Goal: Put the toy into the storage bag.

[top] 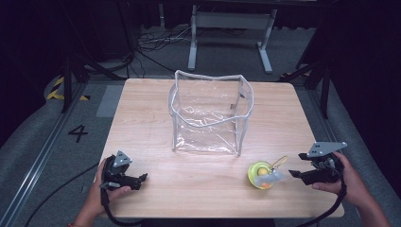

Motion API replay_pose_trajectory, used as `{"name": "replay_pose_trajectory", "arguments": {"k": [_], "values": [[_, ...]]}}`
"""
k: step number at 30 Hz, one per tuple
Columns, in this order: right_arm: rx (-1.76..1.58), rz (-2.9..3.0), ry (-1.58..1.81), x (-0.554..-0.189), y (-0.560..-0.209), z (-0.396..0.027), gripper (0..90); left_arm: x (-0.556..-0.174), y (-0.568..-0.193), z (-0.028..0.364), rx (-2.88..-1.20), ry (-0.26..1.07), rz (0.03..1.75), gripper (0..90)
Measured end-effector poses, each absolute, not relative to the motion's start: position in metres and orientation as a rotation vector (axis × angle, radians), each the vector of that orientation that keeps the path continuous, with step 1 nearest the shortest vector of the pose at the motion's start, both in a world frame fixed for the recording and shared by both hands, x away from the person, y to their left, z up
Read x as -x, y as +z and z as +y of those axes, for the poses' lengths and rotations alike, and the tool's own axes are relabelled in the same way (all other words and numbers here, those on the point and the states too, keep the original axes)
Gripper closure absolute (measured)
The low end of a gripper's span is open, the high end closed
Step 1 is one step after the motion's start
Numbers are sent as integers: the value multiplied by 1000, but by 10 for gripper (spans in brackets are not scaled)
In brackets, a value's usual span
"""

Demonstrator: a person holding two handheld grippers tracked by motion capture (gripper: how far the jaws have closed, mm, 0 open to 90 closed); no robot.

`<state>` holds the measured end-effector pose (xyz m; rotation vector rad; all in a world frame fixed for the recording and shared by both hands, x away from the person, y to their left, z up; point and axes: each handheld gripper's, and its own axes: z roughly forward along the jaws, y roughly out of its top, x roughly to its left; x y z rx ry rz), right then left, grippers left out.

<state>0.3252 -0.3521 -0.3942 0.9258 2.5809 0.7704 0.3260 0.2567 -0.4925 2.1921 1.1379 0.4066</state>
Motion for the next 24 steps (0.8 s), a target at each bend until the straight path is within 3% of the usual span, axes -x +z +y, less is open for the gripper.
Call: {"name": "replay_pose_trajectory", "arguments": {"k": [16,24], "values": [[-759,2705,626,-339,-347,-304,290,-326,-493,256,-2191,402,1142,5],[-761,2700,672,-343,-331,-303,340,-325,-492,256,-2186,405,1154,5]]}}
